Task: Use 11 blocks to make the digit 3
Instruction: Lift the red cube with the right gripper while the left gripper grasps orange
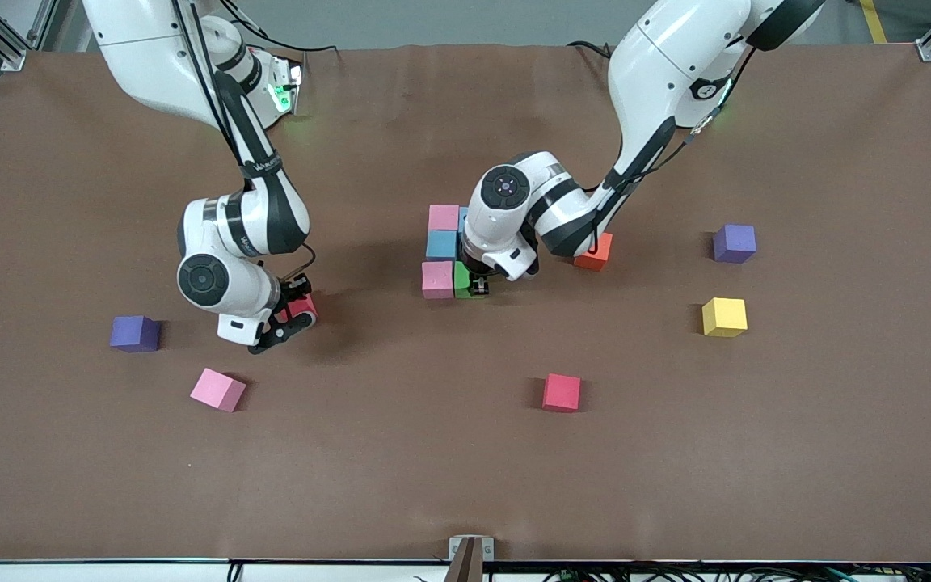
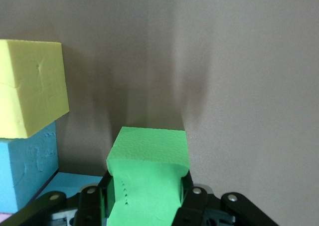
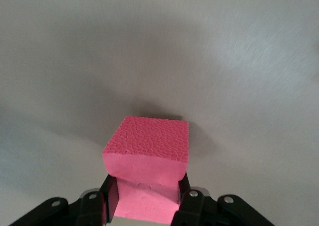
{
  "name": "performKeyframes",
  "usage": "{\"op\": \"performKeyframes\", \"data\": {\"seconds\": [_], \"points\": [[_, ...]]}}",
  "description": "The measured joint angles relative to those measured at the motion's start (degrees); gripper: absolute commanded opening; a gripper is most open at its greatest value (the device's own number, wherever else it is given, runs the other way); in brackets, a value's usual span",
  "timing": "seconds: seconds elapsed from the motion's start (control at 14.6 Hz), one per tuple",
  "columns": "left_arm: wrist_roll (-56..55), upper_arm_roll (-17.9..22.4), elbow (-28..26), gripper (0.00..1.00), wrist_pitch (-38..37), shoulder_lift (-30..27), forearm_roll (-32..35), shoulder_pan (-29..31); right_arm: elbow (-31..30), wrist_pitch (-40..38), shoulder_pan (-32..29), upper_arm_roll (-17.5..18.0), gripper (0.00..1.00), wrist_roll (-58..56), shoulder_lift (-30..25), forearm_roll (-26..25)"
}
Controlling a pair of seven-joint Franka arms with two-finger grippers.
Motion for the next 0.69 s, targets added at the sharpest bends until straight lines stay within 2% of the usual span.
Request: {"op": "performKeyframes", "data": {"seconds": [0.07,0.14,0.27,0.34,0.69], "points": [[0.0,0.0,0.0,0.33,0.0,0.0,0.0,0.0,1.1,0.0,0.0,0.0,0.4,0.7,-0.1,0.0],[0.0,0.0,0.1,0.41,0.0,0.1,0.1,0.0,2.1,0.0,0.0,0.0,0.4,2.1,-0.2,0.0],[0.0,0.0,0.1,0.66,0.0,0.1,0.3,-0.1,4.2,-0.4,0.0,0.0,0.39,6.0,-0.3,0.1],[0.0,0.0,0.1,1.0,0.0,0.1,0.3,-0.1,5.5,-1.0,0.1,0.1,0.39,8.5,-0.3,0.1],[0.0,0.0,0.7,1.0,0.0,0.3,0.5,-0.1,12.2,-4.8,2.3,0.7,0.37,22.9,0.0,0.2]]}}
